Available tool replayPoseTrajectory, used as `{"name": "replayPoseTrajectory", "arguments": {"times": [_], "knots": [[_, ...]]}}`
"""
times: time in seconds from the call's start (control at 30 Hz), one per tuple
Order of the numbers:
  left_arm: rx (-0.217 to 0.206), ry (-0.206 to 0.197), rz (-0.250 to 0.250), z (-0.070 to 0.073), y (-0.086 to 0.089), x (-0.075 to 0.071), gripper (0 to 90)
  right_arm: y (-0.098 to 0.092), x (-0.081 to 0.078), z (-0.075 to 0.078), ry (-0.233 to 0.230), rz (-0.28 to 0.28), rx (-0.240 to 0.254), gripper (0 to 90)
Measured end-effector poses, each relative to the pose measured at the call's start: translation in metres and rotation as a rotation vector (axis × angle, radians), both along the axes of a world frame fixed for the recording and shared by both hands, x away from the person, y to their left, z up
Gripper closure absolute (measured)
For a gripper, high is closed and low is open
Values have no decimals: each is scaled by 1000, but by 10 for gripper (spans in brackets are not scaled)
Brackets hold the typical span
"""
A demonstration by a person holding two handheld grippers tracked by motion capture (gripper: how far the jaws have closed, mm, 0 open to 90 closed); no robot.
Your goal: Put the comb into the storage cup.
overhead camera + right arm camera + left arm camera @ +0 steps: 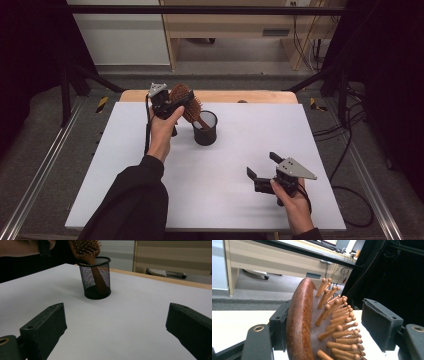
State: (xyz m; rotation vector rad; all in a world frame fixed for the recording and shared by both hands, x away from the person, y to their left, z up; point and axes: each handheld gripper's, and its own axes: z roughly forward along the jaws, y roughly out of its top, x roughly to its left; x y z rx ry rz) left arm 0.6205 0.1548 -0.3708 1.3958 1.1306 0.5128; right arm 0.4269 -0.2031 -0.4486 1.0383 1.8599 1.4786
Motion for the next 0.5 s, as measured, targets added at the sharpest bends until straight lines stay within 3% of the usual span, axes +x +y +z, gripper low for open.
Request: {"name": "replayPoseTrajectory", "arguments": {"times": [0.5], "knots": [[2,2,6,0,-1,-1,224,0,0,0,1,1,-2,34]]}}
